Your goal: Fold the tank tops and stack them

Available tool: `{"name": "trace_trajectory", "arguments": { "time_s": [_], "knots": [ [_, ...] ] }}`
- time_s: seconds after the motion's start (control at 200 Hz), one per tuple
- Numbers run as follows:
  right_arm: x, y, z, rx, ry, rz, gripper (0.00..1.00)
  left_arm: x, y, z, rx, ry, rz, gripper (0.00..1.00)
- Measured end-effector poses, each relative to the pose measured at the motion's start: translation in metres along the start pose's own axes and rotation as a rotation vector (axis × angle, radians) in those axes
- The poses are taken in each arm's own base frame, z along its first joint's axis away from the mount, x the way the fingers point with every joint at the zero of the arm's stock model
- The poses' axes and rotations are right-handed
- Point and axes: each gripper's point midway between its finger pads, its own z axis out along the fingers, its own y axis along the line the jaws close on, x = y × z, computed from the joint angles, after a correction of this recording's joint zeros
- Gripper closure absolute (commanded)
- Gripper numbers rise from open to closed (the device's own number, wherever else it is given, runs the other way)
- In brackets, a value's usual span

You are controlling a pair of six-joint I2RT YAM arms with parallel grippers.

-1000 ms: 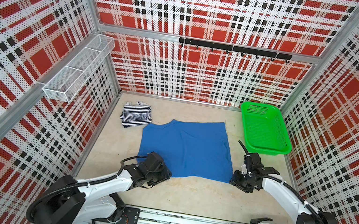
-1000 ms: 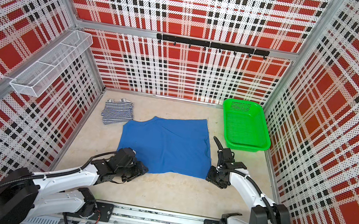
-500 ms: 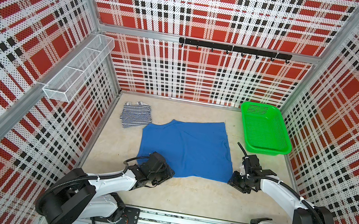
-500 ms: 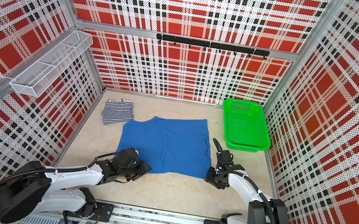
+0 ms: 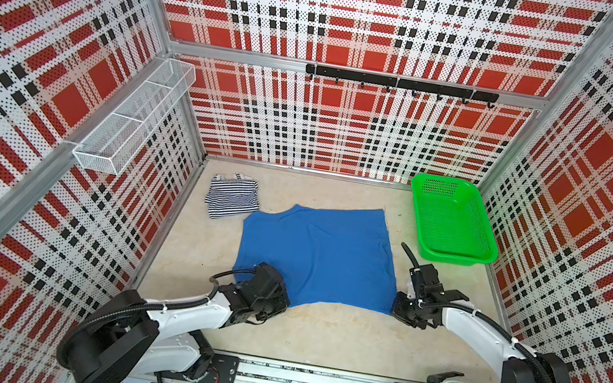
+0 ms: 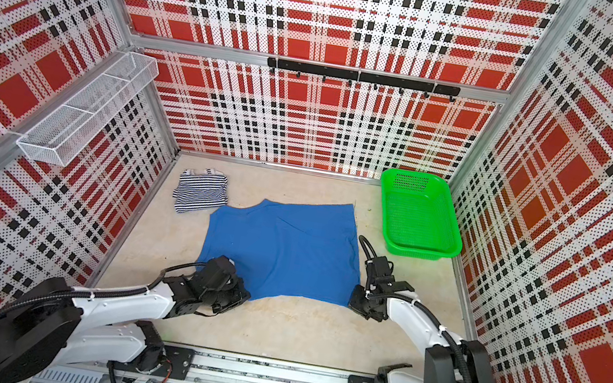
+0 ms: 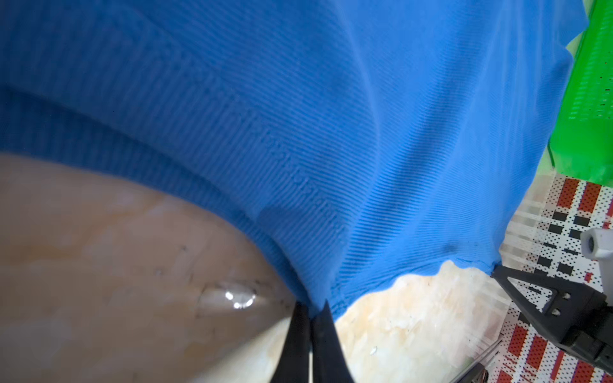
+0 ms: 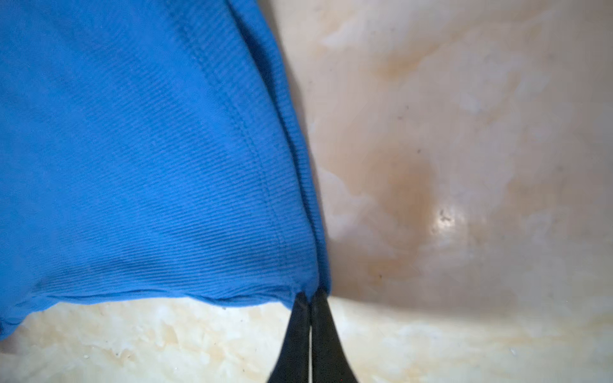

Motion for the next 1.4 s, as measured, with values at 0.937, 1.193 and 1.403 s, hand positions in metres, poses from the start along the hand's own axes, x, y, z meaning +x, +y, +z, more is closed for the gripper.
{"name": "trace_trajectory", "arguments": {
  "time_s": [0.937, 1.193, 1.403],
  "knots": [
    [-0.069, 0.042, -0.064, 0.117, -0.106, -0.207, 1.0, -0.079, -0.035, -0.034, -0.237, -0.039, 0.288, 1.0],
    [-0.111, 0.046, -0.051, 0.185, -0.121, -0.271, 1.0, -0.113, -0.033, -0.014, -0.315, -0.002, 0.378, 1.0],
    [-0.153, 0.054, -0.039, 0.2, -0.156, -0.297, 1.0, -0.139, -0.04, 0.007, -0.344, 0.027, 0.441, 1.0]
  ]
}}
